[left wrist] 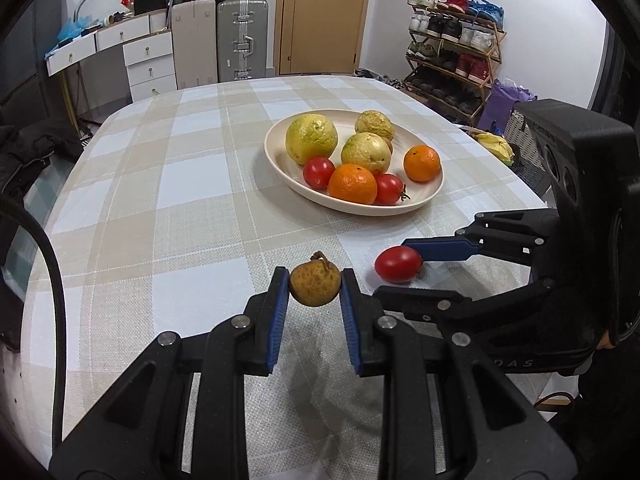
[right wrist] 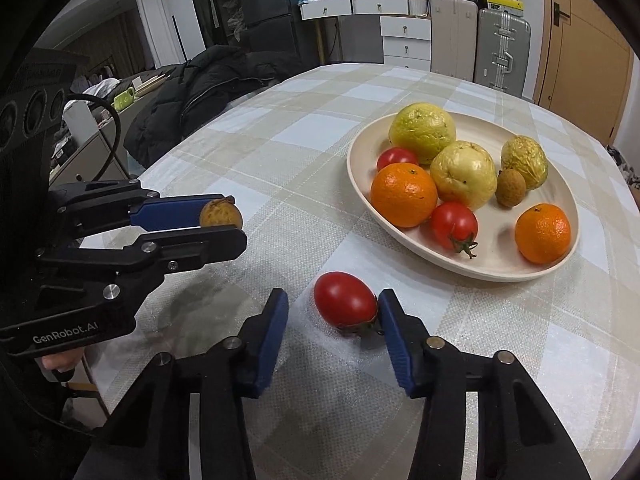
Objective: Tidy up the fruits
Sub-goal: 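Close the left tool on the small brown fruit while the right tool grasps the tomato, then carry the brown fruit and tomato over the plate and open both tools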
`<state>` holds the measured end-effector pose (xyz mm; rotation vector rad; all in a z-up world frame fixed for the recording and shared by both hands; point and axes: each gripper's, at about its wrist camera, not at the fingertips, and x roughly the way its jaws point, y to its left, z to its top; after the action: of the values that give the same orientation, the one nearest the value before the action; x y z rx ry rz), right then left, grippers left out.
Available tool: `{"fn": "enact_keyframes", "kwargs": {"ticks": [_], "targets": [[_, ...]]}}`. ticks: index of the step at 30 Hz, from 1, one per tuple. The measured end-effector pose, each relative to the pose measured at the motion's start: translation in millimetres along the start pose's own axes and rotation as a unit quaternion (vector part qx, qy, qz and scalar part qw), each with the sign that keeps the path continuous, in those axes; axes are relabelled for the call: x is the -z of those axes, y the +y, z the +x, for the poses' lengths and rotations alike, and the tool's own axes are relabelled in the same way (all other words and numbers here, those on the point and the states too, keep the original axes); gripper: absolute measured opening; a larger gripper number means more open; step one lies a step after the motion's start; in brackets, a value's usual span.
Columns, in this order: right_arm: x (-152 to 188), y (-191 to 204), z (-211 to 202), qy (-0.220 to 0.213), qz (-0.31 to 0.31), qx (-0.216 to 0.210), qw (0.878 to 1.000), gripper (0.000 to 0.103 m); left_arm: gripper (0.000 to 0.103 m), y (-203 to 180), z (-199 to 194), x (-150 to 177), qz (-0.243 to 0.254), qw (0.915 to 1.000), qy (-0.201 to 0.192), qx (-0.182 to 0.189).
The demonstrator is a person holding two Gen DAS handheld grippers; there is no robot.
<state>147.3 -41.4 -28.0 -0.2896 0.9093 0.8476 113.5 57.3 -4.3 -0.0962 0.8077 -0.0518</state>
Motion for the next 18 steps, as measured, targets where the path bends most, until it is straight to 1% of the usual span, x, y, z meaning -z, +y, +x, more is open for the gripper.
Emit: {"fn": "enact_keyframes", "kwargs": {"ticks": [3, 4, 11, 18], "targets": [[-0.3, -1.3, 0.1, 0.0, 0.001, 0.006, 1.0, 0.036, 0.023, -1.5, 0.1, 0.5, 0.001, 1.0, 0.0, 0.0], [-0.4, -2.8, 0.0, 0.0, 0.002, 0.006, 1.0, 0.031, 0.023, -1.9, 0.6, 0.5, 0.001, 1.0, 0.0, 0.0], [0.4, -5.2, -2.5, -0.002, 0.002, 0.003, 1.0, 0.03, 0.023, -5.5, 3.7, 1.6, 0.003, 1.0, 0.003, 0.0], [-0.5, -11.4, -17.7, -0.02, 0.004, -0.004, 1.0, 0.03, 0.023, -9.1, 2.6, 1.4, 0.005, 1.0, -0.007, 0.0]]}}
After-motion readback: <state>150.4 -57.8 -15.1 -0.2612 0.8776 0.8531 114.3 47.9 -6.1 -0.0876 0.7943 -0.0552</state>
